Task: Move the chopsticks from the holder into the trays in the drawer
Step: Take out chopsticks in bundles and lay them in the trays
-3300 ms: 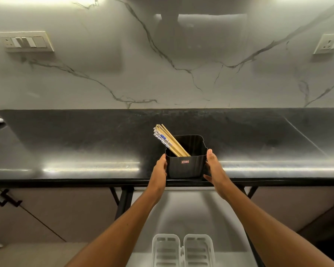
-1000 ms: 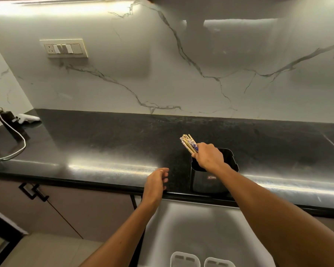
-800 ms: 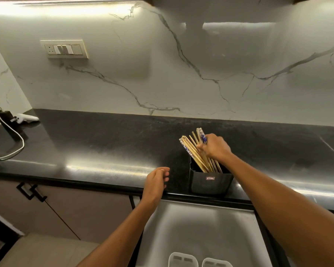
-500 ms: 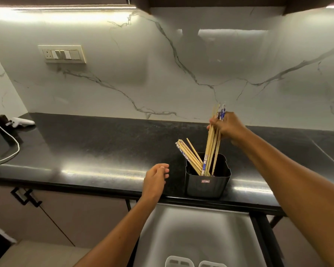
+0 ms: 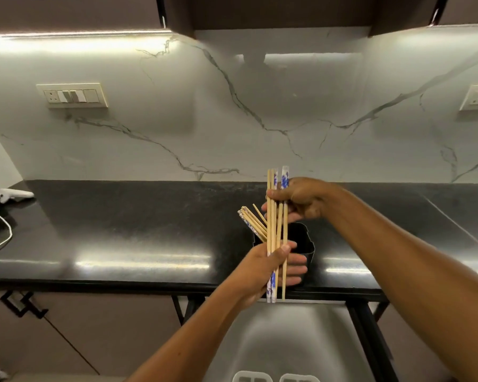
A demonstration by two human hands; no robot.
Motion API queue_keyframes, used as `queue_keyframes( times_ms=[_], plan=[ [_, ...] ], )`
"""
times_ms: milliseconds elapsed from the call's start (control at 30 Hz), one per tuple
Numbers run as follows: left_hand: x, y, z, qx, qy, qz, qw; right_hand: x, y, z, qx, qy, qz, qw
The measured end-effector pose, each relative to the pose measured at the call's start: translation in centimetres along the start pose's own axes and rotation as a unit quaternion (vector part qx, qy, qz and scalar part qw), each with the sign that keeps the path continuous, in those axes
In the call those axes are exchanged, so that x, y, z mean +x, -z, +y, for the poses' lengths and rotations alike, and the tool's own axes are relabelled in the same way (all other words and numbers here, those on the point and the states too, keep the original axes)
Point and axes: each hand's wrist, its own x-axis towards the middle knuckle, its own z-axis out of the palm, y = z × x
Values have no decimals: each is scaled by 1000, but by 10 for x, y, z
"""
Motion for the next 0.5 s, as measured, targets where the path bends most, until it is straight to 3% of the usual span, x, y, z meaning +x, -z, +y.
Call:
queue_keyframes(
  times_ms=[233, 367, 433, 500],
  plan=[
    [-9, -3, -27, -66, 32, -3, 997, -2, -3, 37, 54, -23, -27, 998],
    [-12, -1, -30, -64, 35, 4, 997, -6, -2, 42, 13, 95, 71, 993],
    [-12, 1, -29, -66, 32, 11, 997, -6, 5, 45, -140, 230, 197, 943],
    [-12, 3, -26, -67, 30, 20, 997, -5, 15, 50, -389, 369, 291, 793]
  ],
)
